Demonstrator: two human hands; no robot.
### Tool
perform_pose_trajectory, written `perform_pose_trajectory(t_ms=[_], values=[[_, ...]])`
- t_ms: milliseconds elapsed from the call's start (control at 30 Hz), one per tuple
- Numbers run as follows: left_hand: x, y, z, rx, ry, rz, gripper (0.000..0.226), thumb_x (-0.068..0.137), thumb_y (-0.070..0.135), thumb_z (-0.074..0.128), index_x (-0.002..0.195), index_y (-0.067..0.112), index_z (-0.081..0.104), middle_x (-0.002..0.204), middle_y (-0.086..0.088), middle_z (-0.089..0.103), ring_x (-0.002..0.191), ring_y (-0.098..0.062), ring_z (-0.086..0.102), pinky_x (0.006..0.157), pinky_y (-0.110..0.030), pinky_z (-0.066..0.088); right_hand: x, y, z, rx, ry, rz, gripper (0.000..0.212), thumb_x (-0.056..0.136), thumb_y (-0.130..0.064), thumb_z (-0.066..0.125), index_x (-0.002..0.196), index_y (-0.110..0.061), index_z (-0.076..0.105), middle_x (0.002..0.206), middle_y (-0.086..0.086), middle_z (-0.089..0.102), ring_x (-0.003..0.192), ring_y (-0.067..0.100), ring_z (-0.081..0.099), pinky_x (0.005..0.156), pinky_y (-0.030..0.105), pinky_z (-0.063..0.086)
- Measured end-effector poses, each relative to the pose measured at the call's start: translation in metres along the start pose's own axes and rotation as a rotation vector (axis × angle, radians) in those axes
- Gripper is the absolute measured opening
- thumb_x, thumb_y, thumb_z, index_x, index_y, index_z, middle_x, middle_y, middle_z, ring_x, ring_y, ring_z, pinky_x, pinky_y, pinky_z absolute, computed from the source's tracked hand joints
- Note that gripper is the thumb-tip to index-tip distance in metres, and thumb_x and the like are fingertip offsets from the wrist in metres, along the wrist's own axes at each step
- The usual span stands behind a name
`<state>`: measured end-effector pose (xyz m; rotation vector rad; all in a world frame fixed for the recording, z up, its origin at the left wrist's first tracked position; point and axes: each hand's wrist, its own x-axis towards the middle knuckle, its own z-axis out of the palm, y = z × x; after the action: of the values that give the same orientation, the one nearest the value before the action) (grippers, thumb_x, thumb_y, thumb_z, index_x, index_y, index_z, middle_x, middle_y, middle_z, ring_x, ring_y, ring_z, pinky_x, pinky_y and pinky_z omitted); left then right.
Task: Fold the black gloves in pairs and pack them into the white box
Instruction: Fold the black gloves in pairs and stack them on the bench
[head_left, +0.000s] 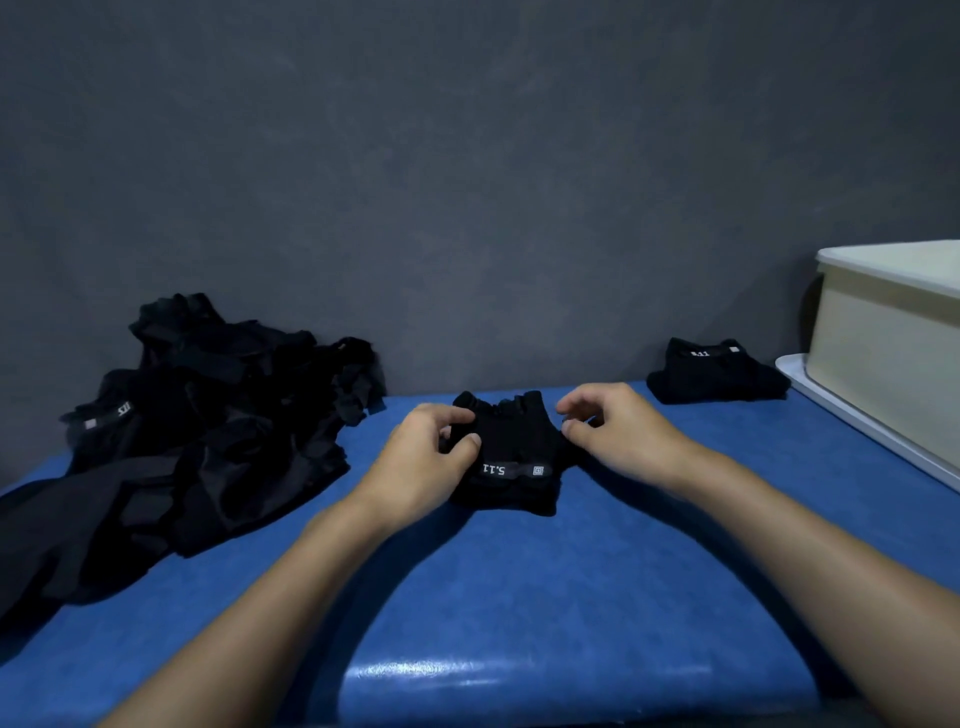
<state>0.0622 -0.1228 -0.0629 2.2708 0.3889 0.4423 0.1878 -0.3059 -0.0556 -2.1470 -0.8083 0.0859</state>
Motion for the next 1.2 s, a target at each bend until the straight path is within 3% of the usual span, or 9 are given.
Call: perform_pose_trajectory(t_ms=[100,267,433,600,733,867,1067,1133,1200], values=[[-0.001,0.001,-0.001,0.033,0.014,0.023,0.045,0.098,0.024,0.060,0.141,0.012,0.051,0.134,0.001,0.053,0.126,-0.012,0.050,0.099,-0.019,0.037,0.002,0.003,0.002,0.039,0.010,-0.011,0.014,0.090,-0.008,0.061,0.094,-0.020,0.066,0.081,-0.004,0.066,0.078,0.012,0.061,0.073,0.017,0.047],[-0.001,-0.002,0.000,0.042,0.022,0.038,0.049,0.099,0.023,0.059,0.144,0.009,0.047,0.144,0.003,0.048,0.128,-0.010,0.047,0.095,-0.016,0.033,0.004,-0.003,0.004,0.119,0.132,-0.086,0.018,0.088,0.000,0.063,0.087,-0.018,0.068,0.072,-0.010,0.062,0.064,0.001,0.055,0.058,0.006,0.041],[-0.001,-0.005,0.002,0.029,0.034,0.040,0.050,0.100,0.024,0.057,0.146,0.008,0.045,0.146,0.002,0.045,0.131,-0.014,0.046,0.098,-0.017,0.033,0.006,0.006,0.009,0.056,0.077,-0.023,0.014,0.090,-0.006,0.062,0.089,-0.018,0.068,0.087,-0.004,0.066,0.083,0.014,0.062,0.073,0.018,0.046],[-0.001,-0.007,0.004,0.027,0.028,0.055,0.050,0.101,0.029,0.054,0.146,0.009,0.044,0.143,0.004,0.044,0.132,-0.010,0.044,0.099,-0.016,0.031,0.003,0.002,0.008,0.132,0.057,-0.080,0.008,0.092,-0.024,0.061,0.090,-0.027,0.069,0.090,-0.009,0.070,0.089,0.007,0.063,0.084,0.026,0.049],[0.000,-0.007,0.006,0.024,0.034,0.069,0.051,0.101,0.031,0.054,0.146,0.009,0.044,0.142,0.005,0.045,0.129,-0.011,0.045,0.101,-0.018,0.032,0.001,0.003,0.012,0.064,-0.068,-0.077,0.024,0.073,-0.053,0.064,0.089,-0.037,0.072,0.092,-0.020,0.071,0.097,0.004,0.063,0.097,0.037,0.046],[0.000,-0.006,0.007,0.021,0.026,0.084,0.052,0.102,0.033,0.052,0.147,0.010,0.043,0.142,0.007,0.044,0.119,-0.004,0.044,0.098,-0.015,0.030,0.004,0.002,0.014,0.115,-0.014,-0.065,0.009,0.087,-0.024,0.069,0.094,-0.023,0.074,0.099,-0.013,0.068,0.102,0.009,0.062,0.091,0.025,0.044],[-0.002,-0.005,0.004,0.032,-0.014,0.097,0.040,0.102,0.034,0.050,0.137,0.016,0.055,0.129,0.010,0.042,0.112,-0.006,0.049,0.090,-0.011,0.031,0.005,0.011,0.017,-0.047,0.004,-0.073,0.013,0.086,-0.040,0.063,0.099,-0.040,0.064,0.112,-0.017,0.057,0.114,0.011,0.053,0.106,0.047,0.037],[-0.003,-0.004,-0.001,0.043,-0.012,0.172,0.028,0.102,0.030,0.052,0.126,0.022,0.063,0.127,0.014,0.045,0.112,-0.003,0.050,0.086,-0.006,0.032,-0.001,0.004,0.011,-0.023,0.058,-0.190,0.010,0.087,-0.036,0.066,0.096,-0.040,0.065,0.110,-0.018,0.057,0.112,0.007,0.052,0.102,0.036,0.038],[-0.005,-0.003,-0.009,0.087,-0.044,0.256,0.022,0.100,0.027,0.055,0.117,0.027,0.068,0.123,0.019,0.051,0.112,0.004,0.051,0.086,-0.001,0.032,-0.011,-0.007,0.001,0.050,0.009,-0.273,0.009,0.084,-0.030,0.072,0.093,-0.032,0.070,0.103,-0.015,0.063,0.102,0.001,0.057,0.089,0.014,0.038]])
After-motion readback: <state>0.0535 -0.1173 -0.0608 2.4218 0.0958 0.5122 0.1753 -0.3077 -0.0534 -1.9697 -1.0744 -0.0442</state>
